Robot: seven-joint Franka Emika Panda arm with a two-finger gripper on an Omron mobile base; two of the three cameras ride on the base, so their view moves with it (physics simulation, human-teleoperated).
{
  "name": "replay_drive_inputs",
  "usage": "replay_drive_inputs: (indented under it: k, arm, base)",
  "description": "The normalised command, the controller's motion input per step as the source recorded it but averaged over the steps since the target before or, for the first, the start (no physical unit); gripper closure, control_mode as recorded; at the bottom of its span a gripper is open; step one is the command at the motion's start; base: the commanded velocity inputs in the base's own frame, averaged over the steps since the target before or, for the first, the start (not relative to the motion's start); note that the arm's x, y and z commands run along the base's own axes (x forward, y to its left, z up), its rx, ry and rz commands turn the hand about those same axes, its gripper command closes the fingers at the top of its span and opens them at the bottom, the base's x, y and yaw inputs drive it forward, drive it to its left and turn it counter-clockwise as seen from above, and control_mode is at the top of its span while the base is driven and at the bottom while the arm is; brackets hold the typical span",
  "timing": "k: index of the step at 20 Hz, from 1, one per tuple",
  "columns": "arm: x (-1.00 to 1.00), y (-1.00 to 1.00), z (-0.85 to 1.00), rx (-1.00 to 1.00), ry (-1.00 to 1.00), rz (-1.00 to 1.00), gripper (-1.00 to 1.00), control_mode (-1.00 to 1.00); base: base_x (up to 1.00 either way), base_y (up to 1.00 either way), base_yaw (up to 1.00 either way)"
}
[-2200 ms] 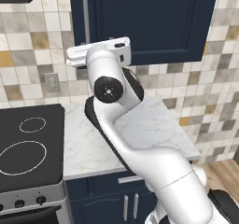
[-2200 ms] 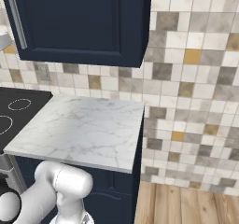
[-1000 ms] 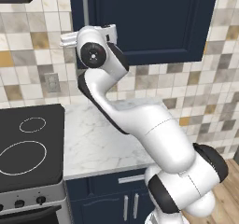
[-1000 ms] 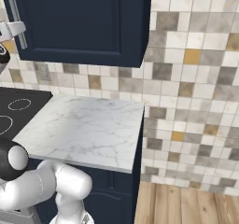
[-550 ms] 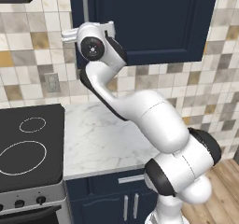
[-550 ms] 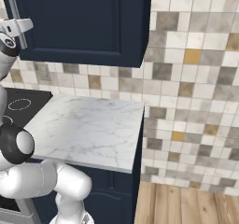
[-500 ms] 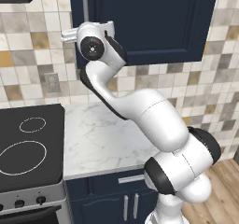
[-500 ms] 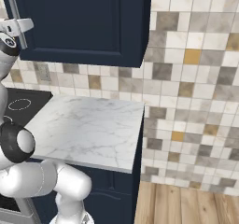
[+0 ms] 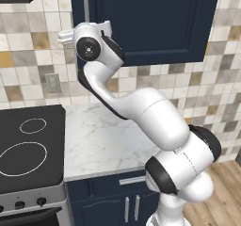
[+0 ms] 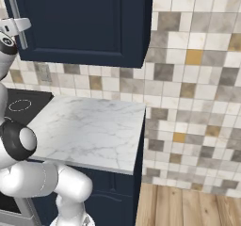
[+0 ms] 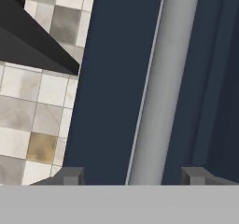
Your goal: The dining table condiment station is running low on condiment bottle. Refill the condiment station by opening the cabinet and taking the condiment bottle from the cabinet and placing it on the dining table.
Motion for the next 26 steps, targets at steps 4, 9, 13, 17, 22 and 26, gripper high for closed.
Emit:
replay_drive_inputs:
  k: [4,9,13,17,22,26]
  arm:
    - [0.26,0.00,0.00,0.00,0.00,0.00,1.00,-1.00]
    - [0.23,-0.10,0.00,0.04,0.00,0.00,1.00,-1.00]
    - [0.16,-0.38,0.00,0.12,0.00,0.00,1.00,-1.00]
    - [0.23,-0.29,0.00,0.11,0.00,0.00,1.00,-1.00]
    - [0.33,-0.02,0.00,0.01,0.01,0.00,1.00,-1.00]
    - [0.03,0.00,0.00,0.00,0.01,0.00,1.00,-1.00]
  base:
    - [0.00,0.00,0.00]
    - [0.00,0.00,0.00]
    - [0.00,0.00,0.00]
    - [0.00,0.00,0.00]
    - [0.00,0.00,0.00]
    - [0.00,0.00,0.00]
